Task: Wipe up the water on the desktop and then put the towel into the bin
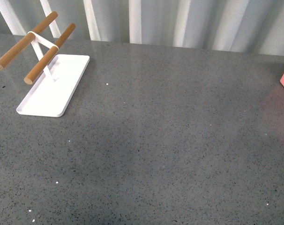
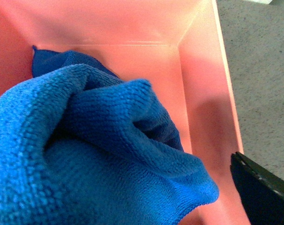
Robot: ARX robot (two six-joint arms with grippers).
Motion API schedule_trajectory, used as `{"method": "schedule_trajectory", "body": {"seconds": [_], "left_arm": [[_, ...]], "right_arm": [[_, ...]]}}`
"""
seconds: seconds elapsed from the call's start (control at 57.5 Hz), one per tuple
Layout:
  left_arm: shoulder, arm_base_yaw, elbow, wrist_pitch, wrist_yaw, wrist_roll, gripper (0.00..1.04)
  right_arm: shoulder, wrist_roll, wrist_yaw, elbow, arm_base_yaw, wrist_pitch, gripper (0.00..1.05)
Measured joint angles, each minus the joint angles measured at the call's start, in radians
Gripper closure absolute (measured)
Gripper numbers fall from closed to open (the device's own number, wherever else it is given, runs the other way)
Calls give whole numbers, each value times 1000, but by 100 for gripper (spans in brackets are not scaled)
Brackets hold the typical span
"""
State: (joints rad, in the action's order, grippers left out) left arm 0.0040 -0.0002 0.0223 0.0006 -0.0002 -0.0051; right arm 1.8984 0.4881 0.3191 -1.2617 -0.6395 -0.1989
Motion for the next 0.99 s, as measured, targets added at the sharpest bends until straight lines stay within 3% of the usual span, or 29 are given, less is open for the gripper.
{"method": "schedule_trajectory", "body": {"seconds": [0.296, 0.418, 0.766, 0.887, 0.992], "left_arm": [[0, 0, 0, 0, 0, 0, 7], [0, 0, 0, 0, 0, 0, 7], [0, 0, 0, 0, 0, 0, 7], [0, 0, 0, 0, 0, 0, 7], [0, 0, 0, 0, 0, 0, 7]], "right_arm": [[19, -73, 56, 47, -16, -45, 7], [41, -140, 191, 53, -48, -129, 7], [55, -226, 291, -19, -116, -223, 7], [31, -296, 407, -38, -127, -242, 7], [8, -312, 394, -57, -123, -241, 7]]}}
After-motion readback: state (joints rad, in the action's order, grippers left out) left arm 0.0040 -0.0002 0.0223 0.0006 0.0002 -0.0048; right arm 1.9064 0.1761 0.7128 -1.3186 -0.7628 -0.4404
